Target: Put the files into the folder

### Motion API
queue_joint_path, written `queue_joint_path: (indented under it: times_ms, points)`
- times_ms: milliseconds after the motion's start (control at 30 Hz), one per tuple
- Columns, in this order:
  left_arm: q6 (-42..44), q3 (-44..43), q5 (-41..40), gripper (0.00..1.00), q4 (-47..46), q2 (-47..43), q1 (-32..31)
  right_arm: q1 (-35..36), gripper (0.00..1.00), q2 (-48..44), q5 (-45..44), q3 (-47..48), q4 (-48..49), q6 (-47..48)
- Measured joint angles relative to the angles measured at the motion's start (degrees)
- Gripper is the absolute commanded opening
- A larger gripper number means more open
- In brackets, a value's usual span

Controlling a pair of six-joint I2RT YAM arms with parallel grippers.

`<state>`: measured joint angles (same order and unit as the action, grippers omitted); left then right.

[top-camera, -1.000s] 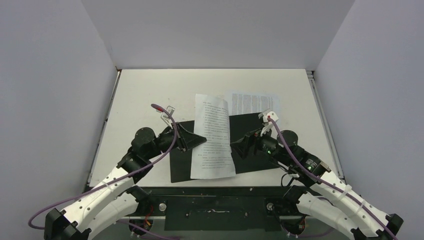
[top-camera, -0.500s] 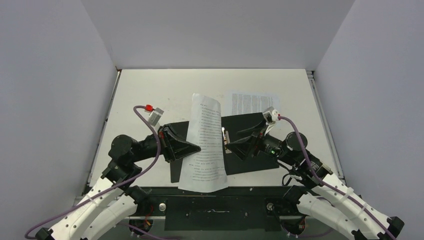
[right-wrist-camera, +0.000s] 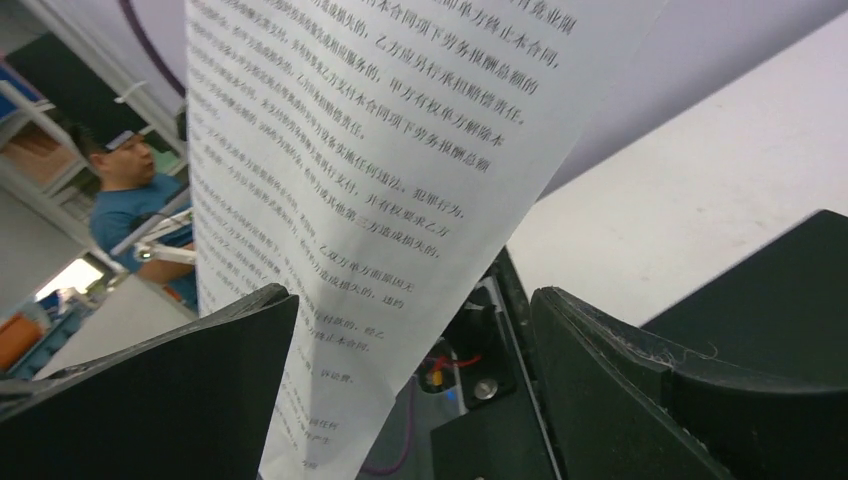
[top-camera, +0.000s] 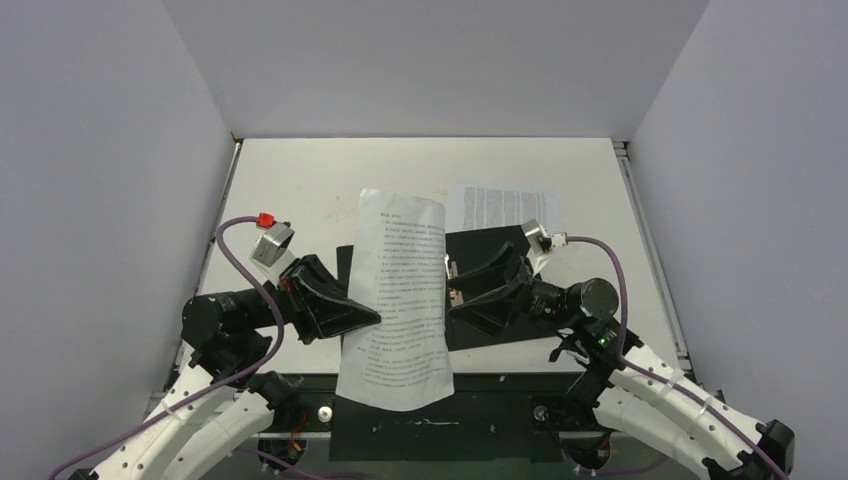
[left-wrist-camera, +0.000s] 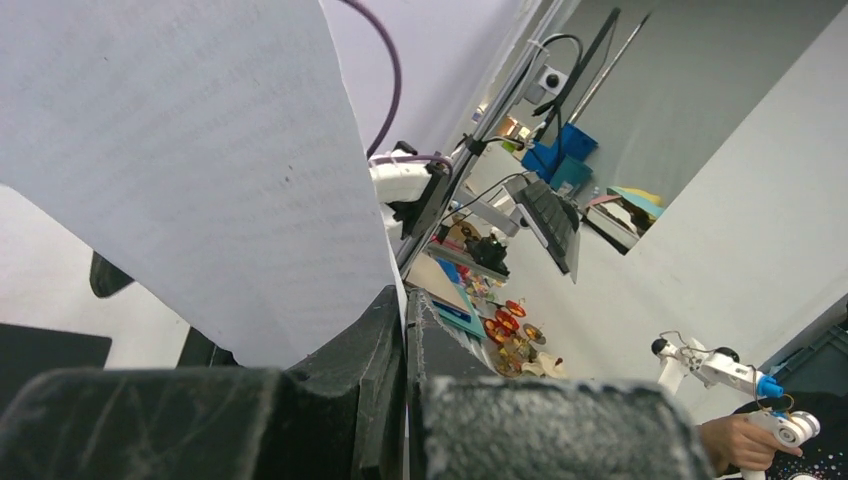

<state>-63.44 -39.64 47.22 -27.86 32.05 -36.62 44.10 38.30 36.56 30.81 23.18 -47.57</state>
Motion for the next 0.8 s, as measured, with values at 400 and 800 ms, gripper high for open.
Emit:
queue_joint_path:
  times_ms: [400, 800]
  points:
    - [-5.0, 0.0, -0.4, 0.0, -7.9, 0.2, 0.0, 4.6, 0.91, 2.7, 4.8, -4.9, 24.2, -12.4]
    - [-1.7, 1.2, -2.5, 0.0, -2.8, -2.2, 0.0, 5.5, 0.83, -3.9, 5.0, -5.1, 25.7, -12.6]
